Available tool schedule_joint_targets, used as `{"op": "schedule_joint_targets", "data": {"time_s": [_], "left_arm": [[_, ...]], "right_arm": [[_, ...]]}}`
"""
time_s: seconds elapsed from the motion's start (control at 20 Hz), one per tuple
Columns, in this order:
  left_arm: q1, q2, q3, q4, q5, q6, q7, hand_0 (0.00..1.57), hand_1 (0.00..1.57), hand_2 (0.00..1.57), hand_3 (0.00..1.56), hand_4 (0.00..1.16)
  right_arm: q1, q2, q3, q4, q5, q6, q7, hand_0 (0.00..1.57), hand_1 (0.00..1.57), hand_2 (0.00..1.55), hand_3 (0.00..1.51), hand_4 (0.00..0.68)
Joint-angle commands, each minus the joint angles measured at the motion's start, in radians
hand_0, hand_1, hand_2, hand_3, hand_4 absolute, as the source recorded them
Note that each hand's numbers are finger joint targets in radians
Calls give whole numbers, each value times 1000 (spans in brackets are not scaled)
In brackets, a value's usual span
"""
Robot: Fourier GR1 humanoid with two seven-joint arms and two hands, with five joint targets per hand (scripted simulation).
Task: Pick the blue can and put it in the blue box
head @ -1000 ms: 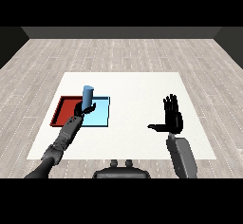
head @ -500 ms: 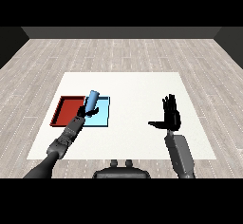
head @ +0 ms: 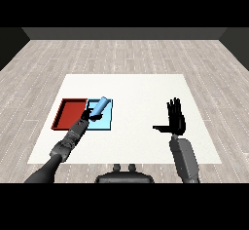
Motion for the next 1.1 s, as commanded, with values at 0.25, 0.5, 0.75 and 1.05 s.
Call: {"op": "schedule_joint_targets", "data": {"time_s": [0.25,0.5,0.75,1.05], "left_arm": [[60,-47,43,0,17,232,-45,0,0,0,0,0],[109,-16,157,-216,118,356,-367,0,0,0,0,0],[161,-29,174,-419,154,157,-594,0,0,0,0,0],[320,-70,114,-732,183,14,-702,0,0,0,0,0]], "right_arm": [[-1,4,-9,-3,-10,27,0,0,0,0,0,0],[17,17,6,-55,-21,26,12,0,0,0,0,0],[5,23,-6,-34,-42,30,24,0,0,0,0,0],[13,-20,-4,-7,-4,47,32,0,0,0,0,0]]}}
